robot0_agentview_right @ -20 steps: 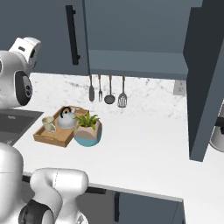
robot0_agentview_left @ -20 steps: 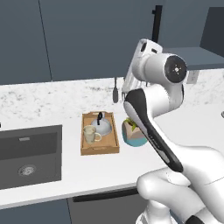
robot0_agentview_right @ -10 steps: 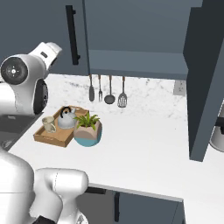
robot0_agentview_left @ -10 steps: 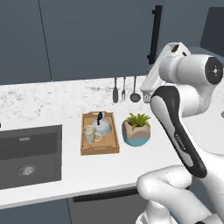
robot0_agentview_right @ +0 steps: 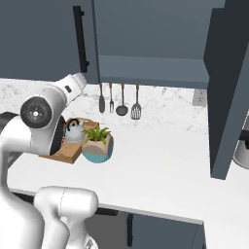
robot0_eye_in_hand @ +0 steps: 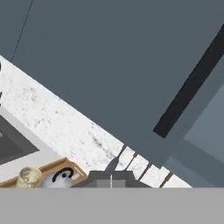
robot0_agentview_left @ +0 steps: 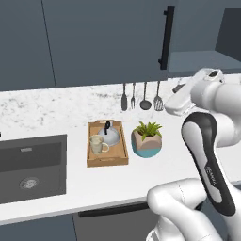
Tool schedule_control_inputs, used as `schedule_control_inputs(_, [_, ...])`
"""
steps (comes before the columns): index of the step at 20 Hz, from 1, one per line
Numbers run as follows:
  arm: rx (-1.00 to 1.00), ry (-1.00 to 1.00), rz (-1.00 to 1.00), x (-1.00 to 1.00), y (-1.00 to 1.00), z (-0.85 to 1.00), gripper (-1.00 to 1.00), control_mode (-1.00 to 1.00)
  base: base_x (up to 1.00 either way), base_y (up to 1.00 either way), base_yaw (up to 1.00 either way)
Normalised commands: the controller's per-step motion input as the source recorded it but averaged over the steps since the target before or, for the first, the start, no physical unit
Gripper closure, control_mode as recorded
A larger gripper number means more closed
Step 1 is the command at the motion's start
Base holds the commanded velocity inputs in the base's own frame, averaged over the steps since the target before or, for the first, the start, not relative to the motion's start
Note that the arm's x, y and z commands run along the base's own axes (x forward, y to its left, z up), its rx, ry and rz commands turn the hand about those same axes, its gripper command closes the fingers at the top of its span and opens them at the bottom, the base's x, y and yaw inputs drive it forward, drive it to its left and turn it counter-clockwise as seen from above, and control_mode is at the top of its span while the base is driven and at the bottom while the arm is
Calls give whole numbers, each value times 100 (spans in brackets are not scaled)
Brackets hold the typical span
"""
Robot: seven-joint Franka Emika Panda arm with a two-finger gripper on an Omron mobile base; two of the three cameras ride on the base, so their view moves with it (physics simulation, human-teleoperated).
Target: Pick the kettle from the counter and place it on the tray. Then pick the mug from the cabinet and place it on the tray. Then close the cabinet doors.
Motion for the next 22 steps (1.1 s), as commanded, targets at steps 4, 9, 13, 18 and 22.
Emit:
schedule_control_inputs(4, [44, 0, -14, -8, -29, -36, 100, -100, 0, 0, 0])
schedule_control_inputs(9, [60, 0, -22, -6, -62, -6, 100, -100, 0, 0, 0])
schedule_control_inputs(13, [63, 6, -17, -2, -78, -2, 100, -100, 0, 0, 0])
schedule_control_inputs(18, [53, 15, -3, 0, -71, -13, 100, -100, 0, 0, 0])
schedule_control_inputs(22, [40, 20, 0, 0, -80, -11, 100, -100, 0, 0, 0])
